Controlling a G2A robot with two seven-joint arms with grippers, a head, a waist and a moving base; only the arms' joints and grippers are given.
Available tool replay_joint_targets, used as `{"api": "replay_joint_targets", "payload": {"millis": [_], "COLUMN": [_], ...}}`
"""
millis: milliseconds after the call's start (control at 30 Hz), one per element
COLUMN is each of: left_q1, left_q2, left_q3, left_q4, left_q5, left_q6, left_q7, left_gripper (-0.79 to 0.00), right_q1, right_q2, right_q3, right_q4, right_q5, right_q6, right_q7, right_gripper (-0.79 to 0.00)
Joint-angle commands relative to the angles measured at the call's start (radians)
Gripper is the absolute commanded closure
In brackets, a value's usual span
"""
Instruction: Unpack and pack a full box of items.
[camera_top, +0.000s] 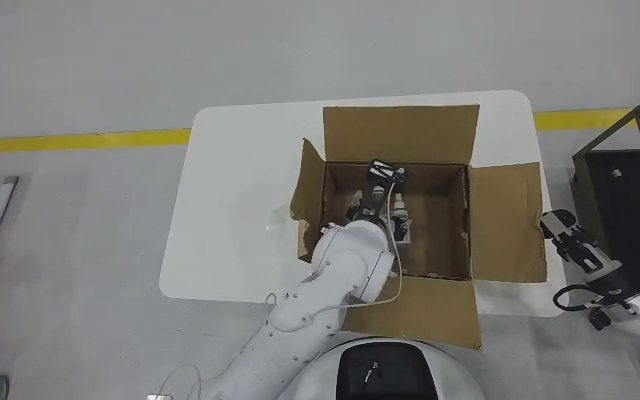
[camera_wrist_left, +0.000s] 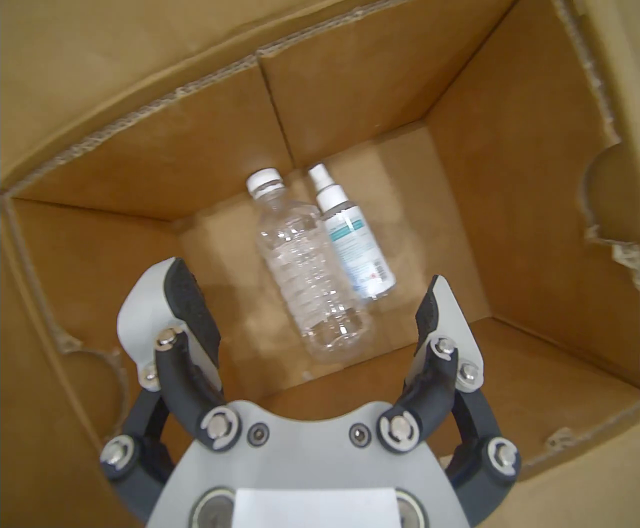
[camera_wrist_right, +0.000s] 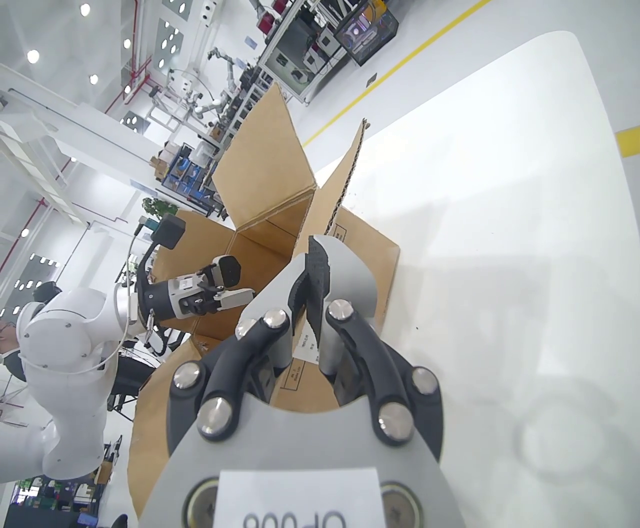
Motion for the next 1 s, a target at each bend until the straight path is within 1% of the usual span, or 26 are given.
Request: {"api": "replay_joint_targets", "payload": {"millis": [0,133,200,233,333,533,667,967], "left_q1": [-0.024,-0.048,-0.045,-0.047,-0.058,-0.075,-0.087,-0.101], "left_q2": [-0.009,-0.033,-0.045,-0.049,-0.057,-0.074,-0.086,-0.105], "left_q3": [0.033,0.051,0.038,0.030,0.022,0.013,0.009,-0.001], "left_q4": [0.027,0.082,0.102,0.128,0.203,0.290,0.326,0.386], "left_q5": [0.062,0.025,-0.055,-0.078,-0.084,-0.104,-0.109,-0.116], "left_q6": [-0.013,-0.007,0.004,0.006,0.015,0.017,0.035,0.023], "left_q7": [-0.048,-0.059,-0.024,-0.008,0.013,0.029,0.019,0.029], "left_gripper": [-0.785,-0.785,-0.785,-0.785,-0.785,-0.785,-0.785,-0.785], "right_q1": [0.000,0.002,0.003,0.003,0.005,0.013,0.018,0.030], "right_q2": [0.000,-0.001,-0.002,-0.002,-0.003,-0.003,-0.003,-0.003], "right_q3": [0.000,-0.002,-0.003,-0.003,-0.003,0.000,0.000,-0.001], "right_q4": [0.000,0.003,0.004,0.005,0.007,0.009,0.012,0.014], "right_q5": [-0.001,-0.002,-0.002,-0.003,-0.002,-0.002,-0.004,-0.002], "right_q6": [0.001,0.002,0.002,0.003,0.003,0.008,0.009,0.013], "right_q7": [0.000,-0.001,-0.001,-0.001,0.000,0.005,0.011,0.022], "right_gripper": [0.000,0.000,0.000,0.000,0.000,0.000,0.000,0.000]}}
